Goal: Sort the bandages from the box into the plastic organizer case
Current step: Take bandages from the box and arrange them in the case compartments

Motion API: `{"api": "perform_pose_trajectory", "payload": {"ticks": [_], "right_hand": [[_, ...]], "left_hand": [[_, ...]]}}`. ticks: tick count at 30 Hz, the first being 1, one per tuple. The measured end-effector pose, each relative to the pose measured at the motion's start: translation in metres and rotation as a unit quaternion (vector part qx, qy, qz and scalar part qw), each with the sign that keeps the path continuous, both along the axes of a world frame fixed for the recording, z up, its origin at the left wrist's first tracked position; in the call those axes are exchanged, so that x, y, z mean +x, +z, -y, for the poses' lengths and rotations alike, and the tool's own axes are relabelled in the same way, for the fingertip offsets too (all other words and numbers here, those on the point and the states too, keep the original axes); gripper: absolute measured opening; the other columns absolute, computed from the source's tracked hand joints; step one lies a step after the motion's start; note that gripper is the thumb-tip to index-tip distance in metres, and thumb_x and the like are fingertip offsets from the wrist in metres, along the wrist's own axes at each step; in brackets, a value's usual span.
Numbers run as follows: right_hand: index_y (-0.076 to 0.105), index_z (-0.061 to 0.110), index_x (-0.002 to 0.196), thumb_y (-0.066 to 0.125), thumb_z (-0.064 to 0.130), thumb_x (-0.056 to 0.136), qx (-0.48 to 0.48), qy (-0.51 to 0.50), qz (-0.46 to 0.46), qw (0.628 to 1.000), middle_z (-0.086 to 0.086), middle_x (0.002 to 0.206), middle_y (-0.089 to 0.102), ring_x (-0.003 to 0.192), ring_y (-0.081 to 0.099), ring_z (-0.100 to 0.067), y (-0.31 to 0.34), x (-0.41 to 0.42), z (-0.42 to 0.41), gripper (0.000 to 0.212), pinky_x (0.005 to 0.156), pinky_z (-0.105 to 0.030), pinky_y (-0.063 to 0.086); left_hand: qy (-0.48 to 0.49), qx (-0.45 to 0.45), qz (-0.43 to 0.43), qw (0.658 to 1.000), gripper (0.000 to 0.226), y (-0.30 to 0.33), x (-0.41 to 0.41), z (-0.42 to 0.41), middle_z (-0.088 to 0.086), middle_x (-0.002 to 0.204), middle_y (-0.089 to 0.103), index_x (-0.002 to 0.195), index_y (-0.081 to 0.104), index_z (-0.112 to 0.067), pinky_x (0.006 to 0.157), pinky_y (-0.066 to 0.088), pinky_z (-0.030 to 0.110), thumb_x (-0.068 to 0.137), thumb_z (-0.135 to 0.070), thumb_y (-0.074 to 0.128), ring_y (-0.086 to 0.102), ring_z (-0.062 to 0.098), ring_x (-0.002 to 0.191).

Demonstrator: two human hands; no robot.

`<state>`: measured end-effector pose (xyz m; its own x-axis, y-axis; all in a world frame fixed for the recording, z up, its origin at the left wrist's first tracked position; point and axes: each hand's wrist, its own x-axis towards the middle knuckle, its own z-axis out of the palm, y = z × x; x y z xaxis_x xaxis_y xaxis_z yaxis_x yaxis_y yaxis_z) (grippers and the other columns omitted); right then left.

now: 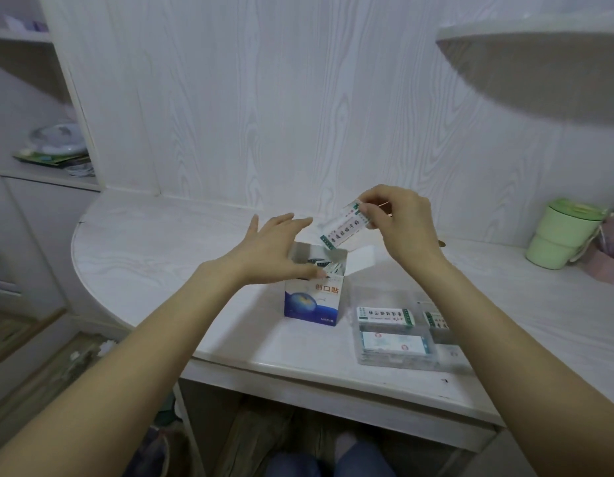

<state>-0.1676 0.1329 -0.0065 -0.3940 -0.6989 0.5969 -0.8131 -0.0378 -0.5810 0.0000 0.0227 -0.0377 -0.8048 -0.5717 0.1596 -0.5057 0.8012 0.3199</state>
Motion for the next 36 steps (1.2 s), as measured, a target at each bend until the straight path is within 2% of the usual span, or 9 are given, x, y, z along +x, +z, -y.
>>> {"api": "perform_pose_trajectory", "payload": {"ticks": [2, 5, 9, 12, 18, 24, 29, 33, 36], "right_hand": [[0.069, 0.015, 0.083, 0.059, 0.003, 0.09, -0.027, 0.033, 0.094, 0.995, 0.001, 0.078, 0.067, 0.077, 0.065, -0.014, 0.005, -0.002, -0.007, 0.016, 0.067, -0.023, 0.056], [0.068, 0.017, 0.078, 0.061, -0.001, 0.088, -0.032, 0.119, 0.18, 0.976, -0.002, 0.078, 0.068, 0.077, 0.066, -0.013, 0.009, -0.003, -0.026, 0.021, 0.065, -0.021, 0.056], [0.069, 0.013, 0.081, 0.061, -0.003, 0.087, -0.049, 0.151, 0.201, 0.967, -0.001, 0.075, 0.069, 0.073, 0.066, -0.009, 0.007, -0.008, -0.048, 0.018, 0.065, -0.02, 0.054], [0.069, 0.013, 0.081, 0.062, -0.003, 0.086, -0.068, 0.111, 0.206, 0.97, 0.004, 0.073, 0.069, 0.068, 0.064, -0.003, 0.0, -0.014, -0.061, 0.018, 0.063, -0.016, 0.052], [0.071, 0.015, 0.087, 0.073, 0.009, 0.08, -0.031, 0.07, 0.262, 0.962, -0.001, 0.077, 0.072, 0.066, 0.065, -0.005, -0.008, -0.032, -0.084, 0.009, 0.059, -0.017, 0.051], [0.072, 0.014, 0.083, 0.077, 0.004, 0.075, -0.008, 0.049, 0.294, 0.954, 0.002, 0.07, 0.073, 0.062, 0.065, -0.006, -0.015, -0.048, -0.098, 0.014, 0.057, -0.016, 0.05], [0.072, 0.009, 0.087, 0.079, 0.007, 0.073, -0.023, 0.021, 0.268, 0.963, 0.0, 0.067, 0.071, 0.056, 0.063, -0.004, -0.018, -0.054, -0.105, 0.017, 0.051, -0.014, 0.046], [0.071, 0.012, 0.086, 0.08, 0.005, 0.071, -0.026, 0.025, 0.274, 0.961, 0.002, 0.061, 0.07, 0.055, 0.063, -0.006, -0.022, -0.058, -0.109, 0.018, 0.049, -0.015, 0.044], [0.07, 0.01, 0.089, 0.078, -0.001, 0.072, -0.031, 0.04, 0.298, 0.953, -0.002, 0.073, 0.073, 0.068, 0.071, -0.012, -0.027, -0.062, -0.111, 0.022, 0.059, -0.018, 0.053]], "left_hand": [[-0.015, 0.026, -0.127, 0.991, 0.079, 0.007, -0.004, -0.011, -0.008, 0.152, 0.031, 0.148, 0.025, -0.025, 0.118, 0.01, 0.039, 0.083, -0.058, 0.058, 0.017, 0.007, 0.142], [-0.045, 0.158, -0.253, 0.953, 0.055, 0.023, -0.014, -0.034, -0.012, 0.144, 0.043, 0.146, 0.031, -0.027, 0.096, 0.035, 0.016, 0.095, -0.041, 0.048, 0.039, 0.006, 0.129], [-0.093, 0.322, -0.199, 0.921, 0.038, 0.033, -0.03, -0.056, 0.003, 0.122, 0.062, 0.133, 0.049, -0.02, 0.09, 0.049, 0.031, 0.101, -0.035, 0.037, 0.062, 0.017, 0.104], [-0.156, 0.445, -0.195, 0.86, 0.03, 0.029, -0.041, -0.071, 0.016, 0.106, 0.068, 0.122, 0.052, -0.006, 0.077, 0.055, 0.023, 0.103, -0.019, 0.032, 0.07, 0.02, 0.085], [-0.15, 0.481, -0.242, 0.829, 0.023, 0.02, -0.069, -0.093, 0.009, 0.086, 0.072, 0.105, 0.06, -0.006, 0.065, 0.053, 0.018, 0.101, -0.011, 0.039, 0.07, 0.017, 0.074], [-0.121, 0.52, -0.29, 0.794, 0.017, 0.006, -0.085, -0.105, 0.016, 0.095, 0.073, 0.106, 0.064, -0.009, 0.07, 0.059, 0.026, 0.092, -0.007, 0.056, 0.072, 0.029, 0.085], [-0.119, 0.569, -0.28, 0.764, 0.024, 0.003, -0.094, -0.11, 0.018, 0.099, 0.071, 0.11, 0.062, -0.003, 0.076, 0.058, 0.027, 0.099, -0.016, 0.046, 0.07, 0.027, 0.095], [-0.082, 0.547, -0.297, 0.778, 0.017, 0.0, -0.1, -0.11, 0.014, 0.094, 0.073, 0.103, 0.066, -0.004, 0.072, 0.059, 0.027, 0.094, -0.013, 0.054, 0.071, 0.026, 0.089], [-0.018, 0.511, -0.314, 0.8, 0.009, -0.004, -0.106, -0.107, 0.009, 0.081, 0.074, 0.093, 0.069, -0.006, 0.065, 0.059, 0.027, 0.087, -0.011, 0.063, 0.071, 0.02, 0.076]]}}
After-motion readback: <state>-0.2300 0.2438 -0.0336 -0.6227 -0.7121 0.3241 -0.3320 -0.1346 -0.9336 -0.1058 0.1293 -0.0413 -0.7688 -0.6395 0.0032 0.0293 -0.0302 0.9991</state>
